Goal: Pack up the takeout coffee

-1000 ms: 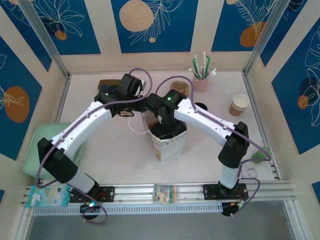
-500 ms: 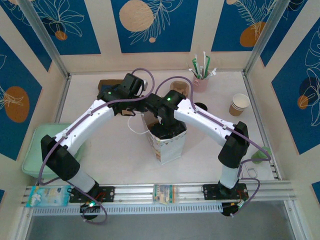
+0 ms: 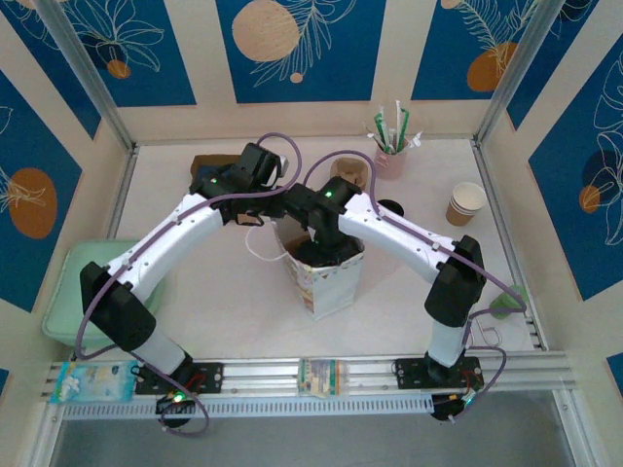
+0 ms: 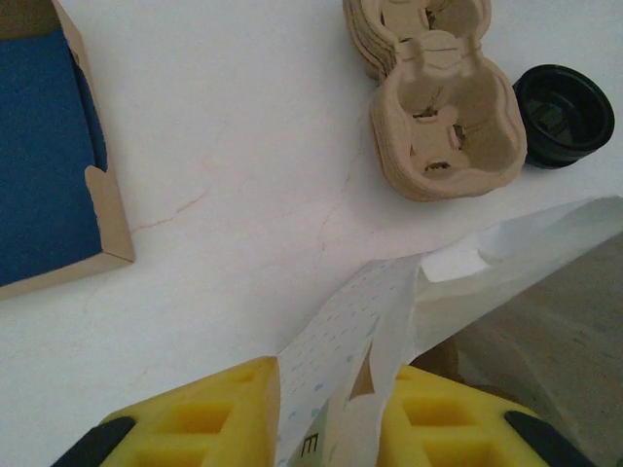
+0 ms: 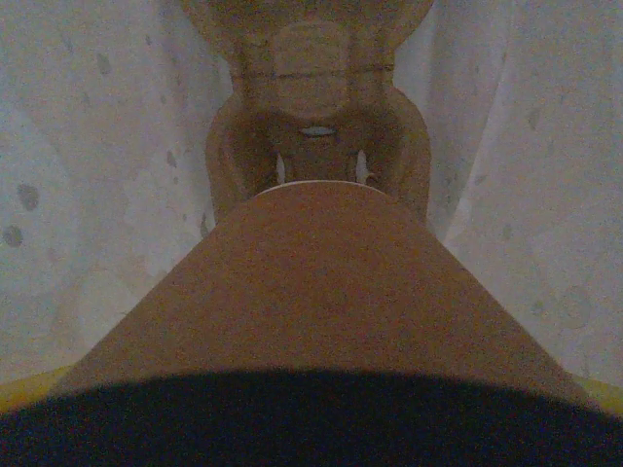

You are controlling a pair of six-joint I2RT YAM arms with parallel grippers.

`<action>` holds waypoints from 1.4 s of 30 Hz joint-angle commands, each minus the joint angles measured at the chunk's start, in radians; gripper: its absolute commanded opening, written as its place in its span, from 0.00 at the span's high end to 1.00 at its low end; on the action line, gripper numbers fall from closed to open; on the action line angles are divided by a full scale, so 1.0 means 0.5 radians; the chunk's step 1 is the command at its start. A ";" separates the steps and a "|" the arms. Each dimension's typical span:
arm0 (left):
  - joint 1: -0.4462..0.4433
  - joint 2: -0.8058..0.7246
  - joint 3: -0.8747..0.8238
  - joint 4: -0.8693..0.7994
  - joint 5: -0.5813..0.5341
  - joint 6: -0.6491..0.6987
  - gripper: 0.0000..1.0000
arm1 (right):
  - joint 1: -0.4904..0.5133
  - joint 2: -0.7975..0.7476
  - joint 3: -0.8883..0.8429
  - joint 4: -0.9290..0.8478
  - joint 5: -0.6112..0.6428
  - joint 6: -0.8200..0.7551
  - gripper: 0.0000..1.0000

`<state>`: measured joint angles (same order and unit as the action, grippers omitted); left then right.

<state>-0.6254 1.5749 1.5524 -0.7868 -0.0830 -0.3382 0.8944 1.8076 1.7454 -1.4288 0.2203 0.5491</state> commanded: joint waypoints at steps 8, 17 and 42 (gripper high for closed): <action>0.011 0.042 0.049 -0.043 0.002 0.011 0.73 | -0.003 -0.007 -0.074 -0.002 -0.042 0.000 0.62; 0.009 0.049 0.064 -0.055 0.005 0.014 0.73 | 0.002 -0.001 -0.122 0.024 -0.042 0.009 0.63; 0.008 0.026 0.055 -0.056 -0.007 0.011 0.73 | -0.008 0.011 -0.238 0.116 -0.024 0.037 0.63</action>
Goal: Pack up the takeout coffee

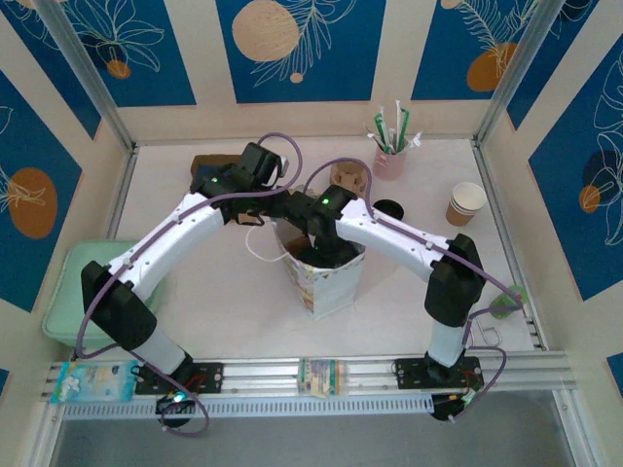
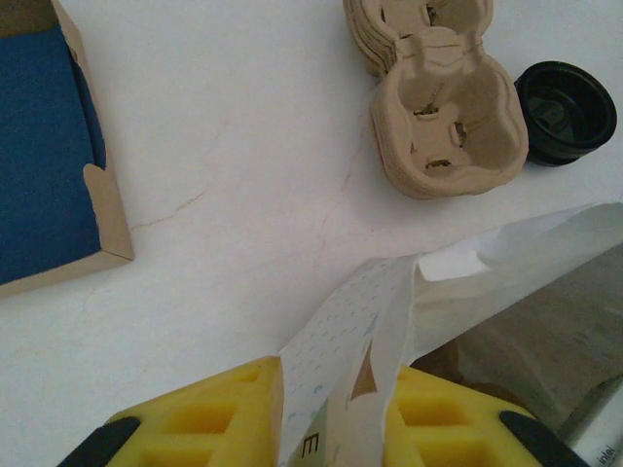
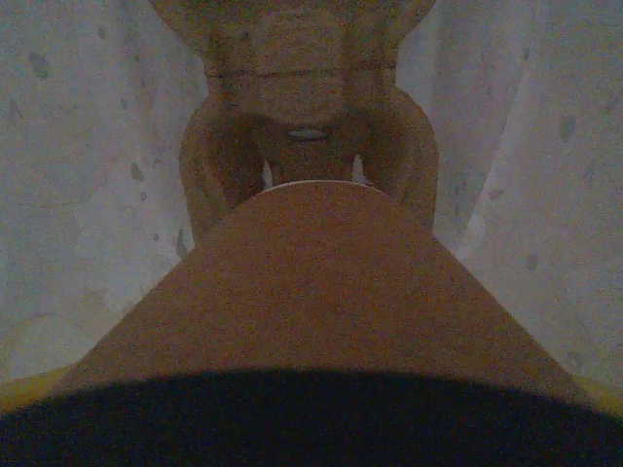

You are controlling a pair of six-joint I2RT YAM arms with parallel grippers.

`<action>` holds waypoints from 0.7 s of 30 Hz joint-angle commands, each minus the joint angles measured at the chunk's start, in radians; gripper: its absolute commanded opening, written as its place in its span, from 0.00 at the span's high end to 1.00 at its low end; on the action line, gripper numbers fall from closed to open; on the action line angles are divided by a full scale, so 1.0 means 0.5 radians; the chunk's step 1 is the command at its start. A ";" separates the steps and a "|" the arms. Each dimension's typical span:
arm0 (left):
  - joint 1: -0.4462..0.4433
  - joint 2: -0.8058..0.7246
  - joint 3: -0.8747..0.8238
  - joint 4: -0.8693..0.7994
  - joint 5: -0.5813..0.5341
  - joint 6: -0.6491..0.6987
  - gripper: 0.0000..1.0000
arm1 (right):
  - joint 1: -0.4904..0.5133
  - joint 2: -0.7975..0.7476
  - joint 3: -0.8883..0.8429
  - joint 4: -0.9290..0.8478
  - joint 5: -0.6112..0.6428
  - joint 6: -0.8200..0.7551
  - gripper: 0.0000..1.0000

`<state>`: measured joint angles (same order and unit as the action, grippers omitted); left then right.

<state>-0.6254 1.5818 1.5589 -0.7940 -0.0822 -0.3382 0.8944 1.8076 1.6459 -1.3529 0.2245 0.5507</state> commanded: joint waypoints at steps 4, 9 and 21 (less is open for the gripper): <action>0.008 0.012 0.042 -0.046 -0.014 0.011 0.73 | -0.007 0.011 -0.057 -0.034 -0.044 0.037 0.63; 0.008 0.008 0.042 -0.052 -0.020 0.013 0.73 | -0.008 0.011 -0.063 -0.037 -0.041 0.037 0.63; 0.009 0.003 0.045 -0.051 -0.017 0.014 0.73 | -0.006 0.025 -0.068 -0.022 -0.036 0.043 0.63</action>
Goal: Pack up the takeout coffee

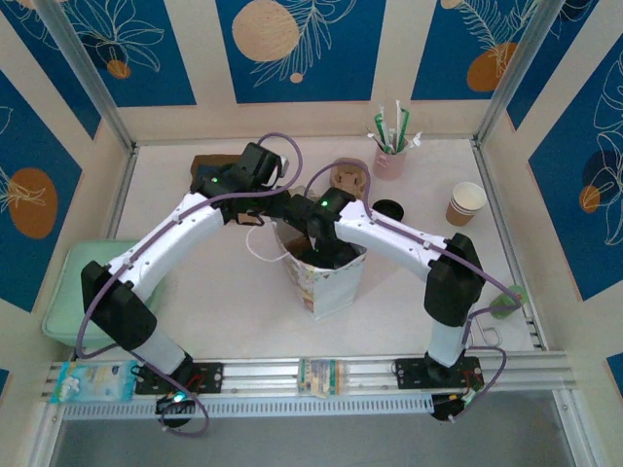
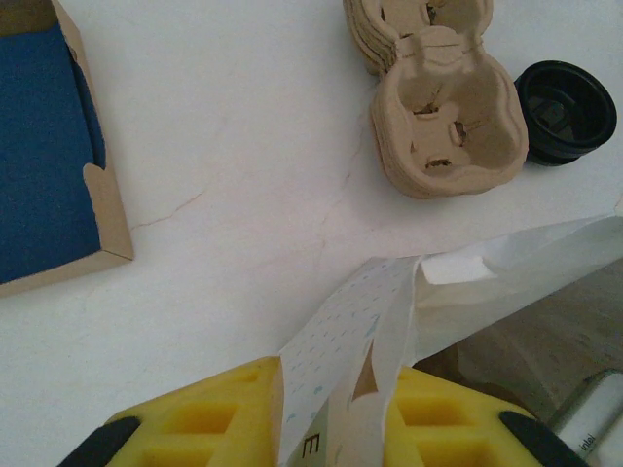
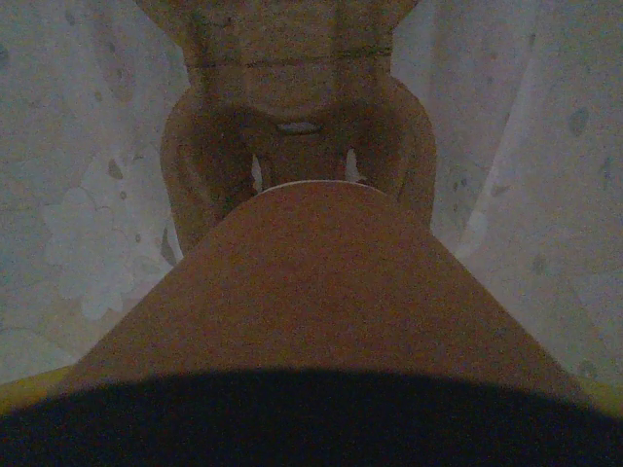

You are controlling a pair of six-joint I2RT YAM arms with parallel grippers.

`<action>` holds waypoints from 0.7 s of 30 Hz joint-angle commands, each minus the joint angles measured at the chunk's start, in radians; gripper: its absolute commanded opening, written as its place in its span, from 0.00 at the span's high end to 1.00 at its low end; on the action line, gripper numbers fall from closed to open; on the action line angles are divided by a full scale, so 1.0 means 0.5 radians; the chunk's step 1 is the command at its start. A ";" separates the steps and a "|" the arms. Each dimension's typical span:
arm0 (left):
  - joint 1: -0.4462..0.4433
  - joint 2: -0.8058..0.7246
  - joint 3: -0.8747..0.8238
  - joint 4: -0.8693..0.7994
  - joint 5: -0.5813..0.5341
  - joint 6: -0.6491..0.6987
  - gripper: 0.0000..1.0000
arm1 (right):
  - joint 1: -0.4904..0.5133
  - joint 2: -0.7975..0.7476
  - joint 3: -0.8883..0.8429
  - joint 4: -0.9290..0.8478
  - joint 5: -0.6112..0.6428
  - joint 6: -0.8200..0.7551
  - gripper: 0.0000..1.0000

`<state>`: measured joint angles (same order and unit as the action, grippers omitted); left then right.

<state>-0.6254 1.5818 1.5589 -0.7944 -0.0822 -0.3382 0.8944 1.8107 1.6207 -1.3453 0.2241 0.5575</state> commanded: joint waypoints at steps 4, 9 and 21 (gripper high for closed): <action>0.008 0.003 0.048 -0.049 -0.014 0.013 0.73 | 0.002 0.014 -0.013 -0.001 -0.049 0.017 0.63; 0.008 0.003 0.045 -0.049 -0.014 0.017 0.73 | -0.001 -0.007 -0.060 0.090 -0.065 0.011 0.63; 0.008 0.011 0.045 -0.040 -0.010 0.014 0.73 | -0.025 0.014 -0.116 0.118 -0.079 0.023 0.63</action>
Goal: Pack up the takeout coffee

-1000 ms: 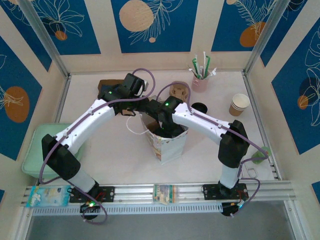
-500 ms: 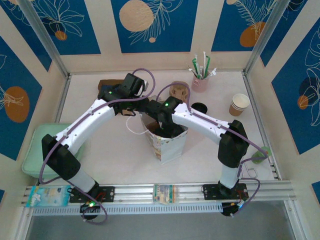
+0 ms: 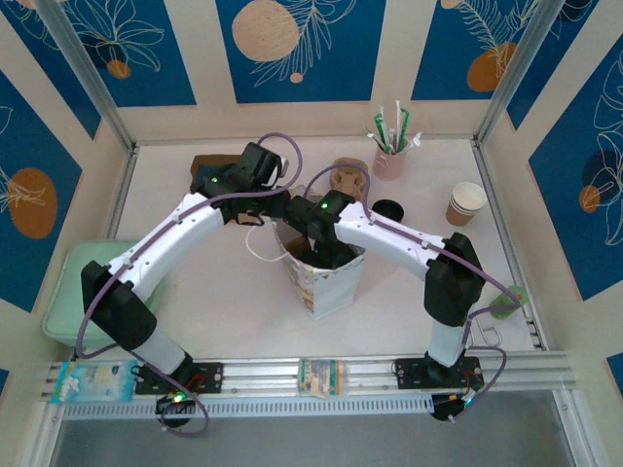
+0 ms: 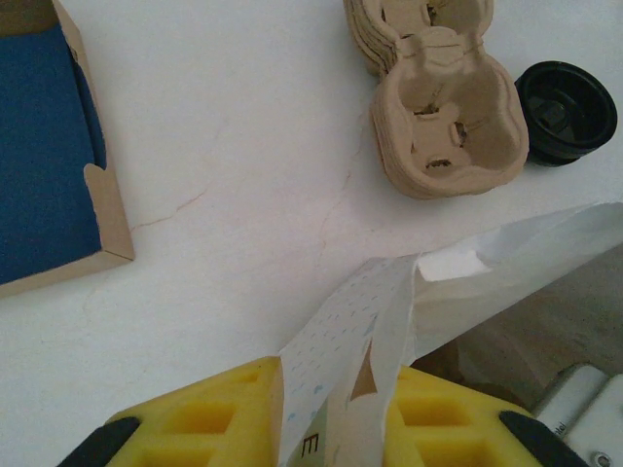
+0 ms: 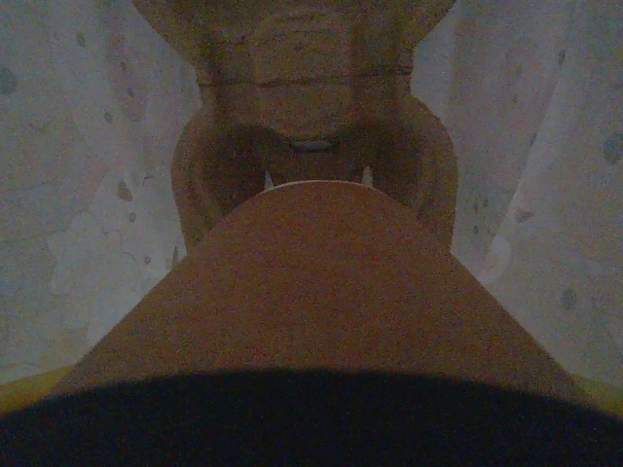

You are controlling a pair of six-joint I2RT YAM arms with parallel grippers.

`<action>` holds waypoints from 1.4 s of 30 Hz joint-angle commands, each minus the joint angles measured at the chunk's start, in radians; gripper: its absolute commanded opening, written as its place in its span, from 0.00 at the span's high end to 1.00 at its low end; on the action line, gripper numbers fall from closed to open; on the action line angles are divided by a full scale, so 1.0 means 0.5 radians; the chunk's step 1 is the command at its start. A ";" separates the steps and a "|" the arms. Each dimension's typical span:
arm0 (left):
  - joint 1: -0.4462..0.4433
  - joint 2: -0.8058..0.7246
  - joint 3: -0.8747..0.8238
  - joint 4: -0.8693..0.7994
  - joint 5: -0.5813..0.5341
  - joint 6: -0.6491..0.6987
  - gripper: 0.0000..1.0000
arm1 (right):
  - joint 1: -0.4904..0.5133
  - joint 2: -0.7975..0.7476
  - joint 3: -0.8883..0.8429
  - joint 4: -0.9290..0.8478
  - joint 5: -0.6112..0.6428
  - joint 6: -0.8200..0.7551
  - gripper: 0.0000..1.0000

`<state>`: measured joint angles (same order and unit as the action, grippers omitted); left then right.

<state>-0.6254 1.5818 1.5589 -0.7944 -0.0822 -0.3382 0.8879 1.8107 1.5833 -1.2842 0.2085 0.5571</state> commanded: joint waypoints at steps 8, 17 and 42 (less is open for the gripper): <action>0.010 0.012 0.045 -0.043 -0.014 0.017 0.73 | -0.012 0.023 -0.092 0.033 -0.083 0.015 0.63; 0.010 0.005 0.045 -0.043 -0.019 0.017 0.73 | -0.015 0.026 -0.141 0.083 -0.138 0.012 0.63; 0.010 0.015 0.039 -0.033 -0.029 0.023 0.73 | -0.036 0.030 -0.254 0.105 -0.152 0.033 0.63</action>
<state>-0.6258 1.5818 1.5589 -0.7944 -0.0822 -0.3378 0.8745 1.8126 1.4780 -1.2034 0.1631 0.5575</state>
